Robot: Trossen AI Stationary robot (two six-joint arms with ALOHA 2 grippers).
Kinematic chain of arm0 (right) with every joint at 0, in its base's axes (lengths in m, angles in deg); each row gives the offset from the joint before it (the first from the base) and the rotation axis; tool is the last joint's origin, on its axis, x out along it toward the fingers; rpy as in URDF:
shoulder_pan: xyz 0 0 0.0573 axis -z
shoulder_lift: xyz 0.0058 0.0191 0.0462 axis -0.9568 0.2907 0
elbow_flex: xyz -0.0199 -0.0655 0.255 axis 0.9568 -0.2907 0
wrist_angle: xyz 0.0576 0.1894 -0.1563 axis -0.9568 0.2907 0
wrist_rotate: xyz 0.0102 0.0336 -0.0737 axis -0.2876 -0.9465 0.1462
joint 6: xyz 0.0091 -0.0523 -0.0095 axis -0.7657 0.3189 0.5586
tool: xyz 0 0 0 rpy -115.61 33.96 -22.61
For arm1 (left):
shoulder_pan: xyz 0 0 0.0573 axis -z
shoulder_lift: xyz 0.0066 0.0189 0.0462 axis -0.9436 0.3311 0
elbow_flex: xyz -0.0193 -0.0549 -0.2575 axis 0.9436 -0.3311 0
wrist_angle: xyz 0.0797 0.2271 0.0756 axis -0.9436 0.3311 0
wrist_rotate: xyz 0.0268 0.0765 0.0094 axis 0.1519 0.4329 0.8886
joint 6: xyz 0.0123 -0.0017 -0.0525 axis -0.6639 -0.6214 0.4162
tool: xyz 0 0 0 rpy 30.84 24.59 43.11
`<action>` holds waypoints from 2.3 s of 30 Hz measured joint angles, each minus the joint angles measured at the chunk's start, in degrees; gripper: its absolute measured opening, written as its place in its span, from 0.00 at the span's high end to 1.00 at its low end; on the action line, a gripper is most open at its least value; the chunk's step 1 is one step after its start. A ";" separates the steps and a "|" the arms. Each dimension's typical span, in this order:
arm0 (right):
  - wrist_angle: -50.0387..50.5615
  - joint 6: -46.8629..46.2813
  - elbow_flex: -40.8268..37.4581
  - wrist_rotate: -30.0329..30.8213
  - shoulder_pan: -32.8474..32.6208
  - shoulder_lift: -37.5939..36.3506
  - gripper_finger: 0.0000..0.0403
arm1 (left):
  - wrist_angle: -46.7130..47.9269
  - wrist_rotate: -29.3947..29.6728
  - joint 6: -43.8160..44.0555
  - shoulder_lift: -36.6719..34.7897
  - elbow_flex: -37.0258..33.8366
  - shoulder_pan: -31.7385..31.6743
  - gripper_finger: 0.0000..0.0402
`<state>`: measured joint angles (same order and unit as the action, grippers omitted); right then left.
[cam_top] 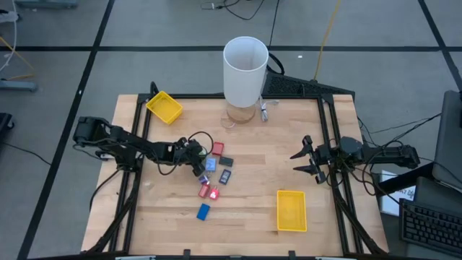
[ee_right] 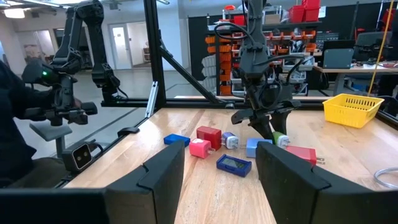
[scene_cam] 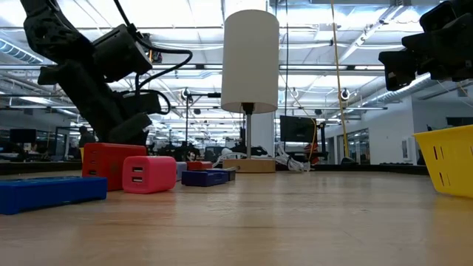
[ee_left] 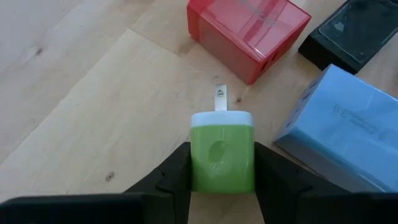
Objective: Pick & Place Office items
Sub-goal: Put the green charger adapter into the bottom yellow bin
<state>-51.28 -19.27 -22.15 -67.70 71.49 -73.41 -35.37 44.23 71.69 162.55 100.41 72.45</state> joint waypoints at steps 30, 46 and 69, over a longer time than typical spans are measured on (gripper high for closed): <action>-19.44 -5.59 0.00 1.94 0.00 0.69 0.54 | -22.71 -19.36 -9.13 -12.16 7.39 2.12 0.67; -39.07 2.89 2.19 15.43 0.00 34.15 0.54 | -28.81 -24.23 -5.39 -7.49 7.34 0.42 0.67; -39.29 31.81 37.89 14.97 -4.97 82.43 0.36 | -20.98 -50.11 3.63 3.10 18.82 -6.15 0.66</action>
<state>-90.56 12.54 15.74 -52.73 66.52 9.02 -56.34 -5.88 75.32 165.65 119.23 66.29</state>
